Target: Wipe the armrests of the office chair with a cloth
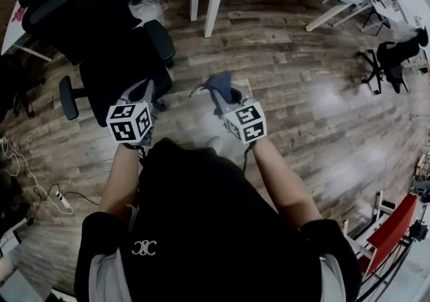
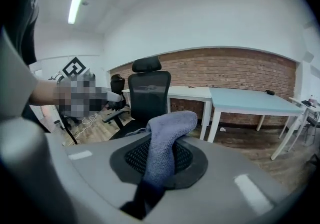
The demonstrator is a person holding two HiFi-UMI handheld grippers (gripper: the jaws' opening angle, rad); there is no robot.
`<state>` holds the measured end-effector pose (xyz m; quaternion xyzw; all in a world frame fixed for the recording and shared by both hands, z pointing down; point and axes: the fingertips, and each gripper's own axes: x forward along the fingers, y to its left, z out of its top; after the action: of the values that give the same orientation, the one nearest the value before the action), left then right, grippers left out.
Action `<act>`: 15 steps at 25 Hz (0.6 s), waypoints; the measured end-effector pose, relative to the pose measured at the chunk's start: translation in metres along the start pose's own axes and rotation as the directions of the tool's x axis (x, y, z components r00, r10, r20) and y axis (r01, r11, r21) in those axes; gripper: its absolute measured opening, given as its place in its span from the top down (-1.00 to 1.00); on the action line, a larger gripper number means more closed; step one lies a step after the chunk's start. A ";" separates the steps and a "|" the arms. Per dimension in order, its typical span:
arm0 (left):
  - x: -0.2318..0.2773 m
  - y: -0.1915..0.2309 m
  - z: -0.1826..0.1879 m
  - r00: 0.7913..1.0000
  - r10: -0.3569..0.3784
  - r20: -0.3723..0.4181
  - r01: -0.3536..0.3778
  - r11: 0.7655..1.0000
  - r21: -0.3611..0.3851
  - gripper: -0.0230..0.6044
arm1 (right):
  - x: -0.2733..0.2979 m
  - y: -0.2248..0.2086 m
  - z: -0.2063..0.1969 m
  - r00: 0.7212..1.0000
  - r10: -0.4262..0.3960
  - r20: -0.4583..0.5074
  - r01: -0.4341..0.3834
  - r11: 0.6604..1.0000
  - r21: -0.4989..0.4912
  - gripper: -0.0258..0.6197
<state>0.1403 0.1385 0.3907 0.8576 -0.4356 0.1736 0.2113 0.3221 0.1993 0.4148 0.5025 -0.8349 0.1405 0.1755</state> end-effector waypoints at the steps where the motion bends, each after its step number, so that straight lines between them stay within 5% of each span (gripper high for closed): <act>1: -0.002 -0.003 -0.002 1.000 0.026 0.001 -0.026 1.000 -0.011 0.91 | 0.002 -0.005 -0.001 1.000 0.026 -0.006 -0.026 1.000 -0.007 0.77; 7: -0.033 0.003 -0.018 0.980 0.201 0.005 -0.200 0.978 -0.061 0.91 | 0.045 -0.002 -0.009 0.972 0.217 -0.085 -0.226 0.967 -0.118 0.77; 15: -0.054 0.053 -0.036 0.937 0.349 0.025 -0.335 0.916 -0.221 0.91 | 0.129 0.042 0.003 0.888 0.394 -0.239 -0.452 0.846 -0.284 0.77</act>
<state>0.0627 0.1646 0.4064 0.7456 -0.6014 0.1330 0.2544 0.2287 0.1150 0.4663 0.2547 -0.9183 0.0757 0.2933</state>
